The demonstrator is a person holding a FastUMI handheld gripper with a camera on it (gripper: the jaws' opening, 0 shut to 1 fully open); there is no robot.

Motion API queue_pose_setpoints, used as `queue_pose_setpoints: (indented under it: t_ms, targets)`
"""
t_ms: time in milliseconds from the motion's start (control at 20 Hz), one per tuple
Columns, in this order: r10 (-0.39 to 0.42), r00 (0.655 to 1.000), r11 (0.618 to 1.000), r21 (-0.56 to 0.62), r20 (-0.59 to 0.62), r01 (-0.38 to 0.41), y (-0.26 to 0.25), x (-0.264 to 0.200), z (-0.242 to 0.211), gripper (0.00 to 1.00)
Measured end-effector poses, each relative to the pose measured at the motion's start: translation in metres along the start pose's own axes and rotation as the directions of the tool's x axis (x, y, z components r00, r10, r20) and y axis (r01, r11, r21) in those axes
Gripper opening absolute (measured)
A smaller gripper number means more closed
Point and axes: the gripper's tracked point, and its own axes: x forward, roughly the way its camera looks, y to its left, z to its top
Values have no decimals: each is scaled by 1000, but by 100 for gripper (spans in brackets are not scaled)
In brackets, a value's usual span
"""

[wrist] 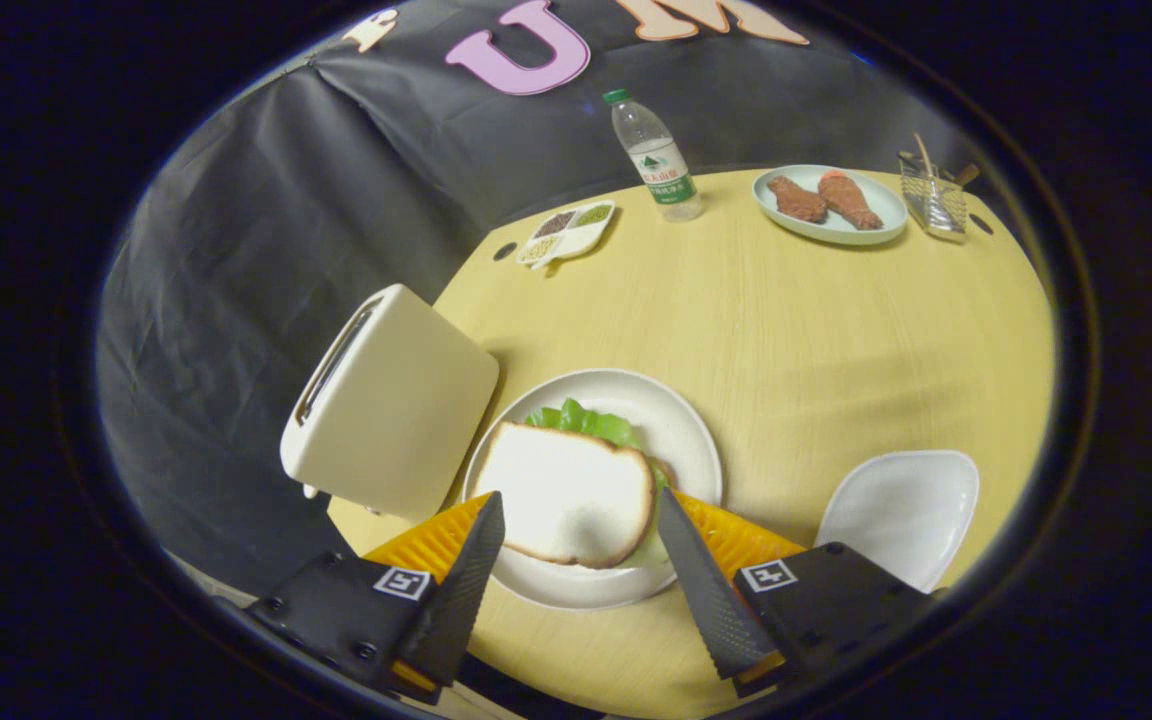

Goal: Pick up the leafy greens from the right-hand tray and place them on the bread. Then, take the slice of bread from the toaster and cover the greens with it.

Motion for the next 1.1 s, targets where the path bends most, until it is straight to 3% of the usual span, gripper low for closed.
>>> queue_pose_setpoints:
  t_ms: [250, 500, 900, 1100]
  targets:
    - [22, 993, 999, -48, 114, -17, 5, -37, 27, 100]
    - [14, 957, 997, -75, 289, 8, 1, -92, 73, 99]
    - [-114, 841, 973, -112, 530, 202, -36, -182, 128, 99]
    - [-164, 745, 945, -115, 647, 307, -45, -222, 154, 99]
